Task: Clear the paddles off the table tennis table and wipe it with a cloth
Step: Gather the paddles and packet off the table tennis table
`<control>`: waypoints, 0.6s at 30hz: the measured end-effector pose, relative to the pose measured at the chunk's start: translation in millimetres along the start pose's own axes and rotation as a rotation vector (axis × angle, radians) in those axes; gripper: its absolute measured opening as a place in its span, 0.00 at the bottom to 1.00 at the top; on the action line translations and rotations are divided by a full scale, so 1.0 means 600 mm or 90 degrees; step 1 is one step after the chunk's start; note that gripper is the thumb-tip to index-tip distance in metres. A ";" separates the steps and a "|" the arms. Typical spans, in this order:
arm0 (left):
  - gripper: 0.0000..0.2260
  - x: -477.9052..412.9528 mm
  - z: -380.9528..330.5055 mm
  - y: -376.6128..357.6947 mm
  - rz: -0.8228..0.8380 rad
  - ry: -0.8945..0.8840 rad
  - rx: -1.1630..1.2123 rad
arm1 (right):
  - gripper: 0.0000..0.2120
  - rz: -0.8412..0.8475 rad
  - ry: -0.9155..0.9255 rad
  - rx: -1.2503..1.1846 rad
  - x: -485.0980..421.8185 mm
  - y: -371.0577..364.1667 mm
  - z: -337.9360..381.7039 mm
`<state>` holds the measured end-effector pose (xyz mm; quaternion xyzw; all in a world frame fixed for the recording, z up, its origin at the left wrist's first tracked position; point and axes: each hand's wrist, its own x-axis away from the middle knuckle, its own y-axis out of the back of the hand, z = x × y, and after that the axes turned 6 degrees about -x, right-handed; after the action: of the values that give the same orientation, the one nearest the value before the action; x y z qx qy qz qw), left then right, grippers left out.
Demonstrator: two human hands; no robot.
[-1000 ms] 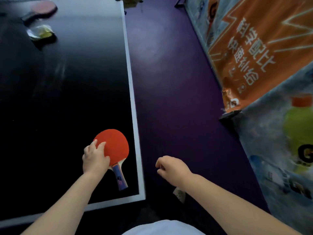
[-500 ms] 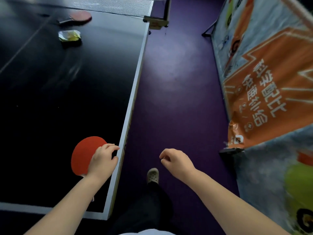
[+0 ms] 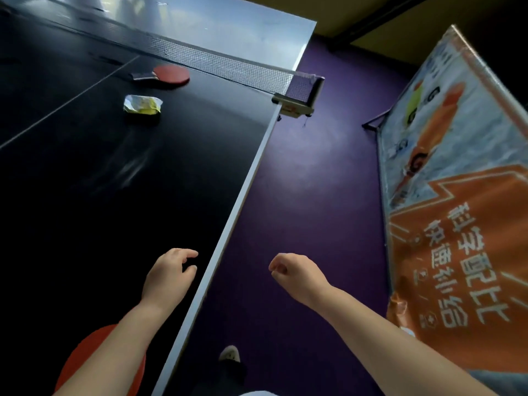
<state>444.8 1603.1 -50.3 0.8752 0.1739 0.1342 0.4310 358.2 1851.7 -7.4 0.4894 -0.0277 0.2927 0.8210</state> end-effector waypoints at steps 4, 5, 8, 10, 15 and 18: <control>0.12 -0.077 -0.032 0.012 -0.005 0.021 0.006 | 0.09 -0.016 0.025 -0.002 -0.087 0.049 0.000; 0.12 -0.096 -0.039 0.015 -0.006 0.027 0.010 | 0.08 -0.010 0.032 -0.001 -0.110 0.058 0.000; 0.12 -0.155 -0.056 0.017 -0.015 0.040 0.014 | 0.08 0.014 0.053 -0.005 -0.183 0.083 0.000; 0.12 -0.195 -0.067 0.012 -0.023 0.056 0.013 | 0.08 0.026 0.069 -0.012 -0.238 0.097 -0.004; 0.11 -0.308 -0.101 -0.012 -0.048 0.103 0.008 | 0.08 0.068 0.136 -0.008 -0.391 0.146 -0.023; 0.11 -0.388 -0.130 -0.027 -0.077 0.144 0.022 | 0.08 0.102 0.178 0.016 -0.494 0.192 -0.038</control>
<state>201.5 1569.7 -37.0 0.8497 0.2759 0.2031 0.4008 49.2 1776.3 -26.6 0.4507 0.0515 0.4229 0.7845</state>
